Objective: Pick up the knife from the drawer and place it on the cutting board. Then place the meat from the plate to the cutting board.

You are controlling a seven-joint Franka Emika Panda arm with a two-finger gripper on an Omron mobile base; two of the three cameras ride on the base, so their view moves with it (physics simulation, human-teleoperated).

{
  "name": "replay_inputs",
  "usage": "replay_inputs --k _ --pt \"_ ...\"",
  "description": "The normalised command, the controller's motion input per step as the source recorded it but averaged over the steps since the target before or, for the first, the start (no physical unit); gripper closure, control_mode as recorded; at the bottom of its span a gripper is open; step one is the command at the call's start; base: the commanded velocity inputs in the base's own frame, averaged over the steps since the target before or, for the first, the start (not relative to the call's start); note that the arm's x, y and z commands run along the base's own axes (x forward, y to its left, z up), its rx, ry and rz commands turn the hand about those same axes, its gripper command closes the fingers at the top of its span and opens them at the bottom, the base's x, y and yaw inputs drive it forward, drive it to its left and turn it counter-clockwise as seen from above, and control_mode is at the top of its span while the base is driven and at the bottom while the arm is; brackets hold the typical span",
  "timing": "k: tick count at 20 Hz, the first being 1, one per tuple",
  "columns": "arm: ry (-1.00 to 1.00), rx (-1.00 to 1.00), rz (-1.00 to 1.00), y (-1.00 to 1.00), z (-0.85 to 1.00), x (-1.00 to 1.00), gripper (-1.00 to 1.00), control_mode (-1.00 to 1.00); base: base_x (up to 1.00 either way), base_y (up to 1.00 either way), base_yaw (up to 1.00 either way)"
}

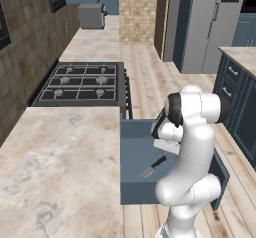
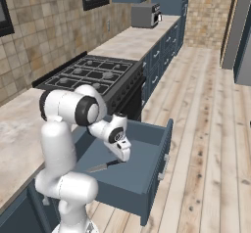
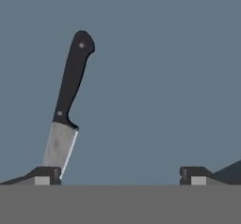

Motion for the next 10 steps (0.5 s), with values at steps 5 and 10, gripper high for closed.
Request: replay_inputs --k 5,10 --pt "-0.05 0.00 -0.02 0.00 -0.37 0.06 -1.00 -1.00 0.00 0.00 0.00" --pt "-0.01 -0.01 -0.01 0.01 -0.33 0.28 -1.00 -1.00 0.00 0.00 0.00"
